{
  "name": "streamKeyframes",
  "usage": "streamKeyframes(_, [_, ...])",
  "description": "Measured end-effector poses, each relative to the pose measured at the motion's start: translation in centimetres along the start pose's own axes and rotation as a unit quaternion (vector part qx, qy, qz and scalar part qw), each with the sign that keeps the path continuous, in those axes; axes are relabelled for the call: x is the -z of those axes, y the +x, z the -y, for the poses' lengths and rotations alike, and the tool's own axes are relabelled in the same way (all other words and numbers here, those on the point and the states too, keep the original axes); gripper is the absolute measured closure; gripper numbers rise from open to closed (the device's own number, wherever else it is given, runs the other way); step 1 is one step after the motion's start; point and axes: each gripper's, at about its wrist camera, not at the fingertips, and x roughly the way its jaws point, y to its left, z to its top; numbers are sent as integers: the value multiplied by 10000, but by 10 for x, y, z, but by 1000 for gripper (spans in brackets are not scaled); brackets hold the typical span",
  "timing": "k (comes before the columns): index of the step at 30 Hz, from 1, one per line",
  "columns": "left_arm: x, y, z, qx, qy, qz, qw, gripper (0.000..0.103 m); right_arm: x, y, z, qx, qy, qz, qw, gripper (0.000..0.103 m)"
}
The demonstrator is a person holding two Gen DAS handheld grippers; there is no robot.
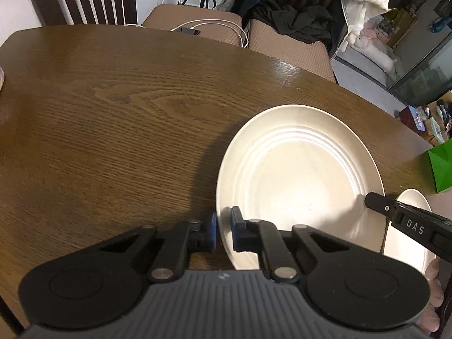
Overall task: Organize plates and bowls
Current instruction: 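Close the left gripper on one plate rim while the right gripper closes on the opposite rim, then lift the cream plate off the table with both grippers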
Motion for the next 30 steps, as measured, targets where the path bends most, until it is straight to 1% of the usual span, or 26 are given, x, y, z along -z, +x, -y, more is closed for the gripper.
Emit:
streamKeyframes(9, [0,-3,5,-113,133,79,9998,93,2,-4,-1,17,-29,85,10000,95])
streamKeyframes(15, [0,-9,9,-134,212,167,9995,92,1,-10,-3,59,-97,190,9998,97])
streamKeyframes(24, [2,-23,11,-139,285,289,9991,92,2,-22,-4,78,-138,317,9994,96])
streamKeyframes(30, [2,-41,15,-136,364,406,9984,92,1,-37,-6,70,-133,401,9991,96])
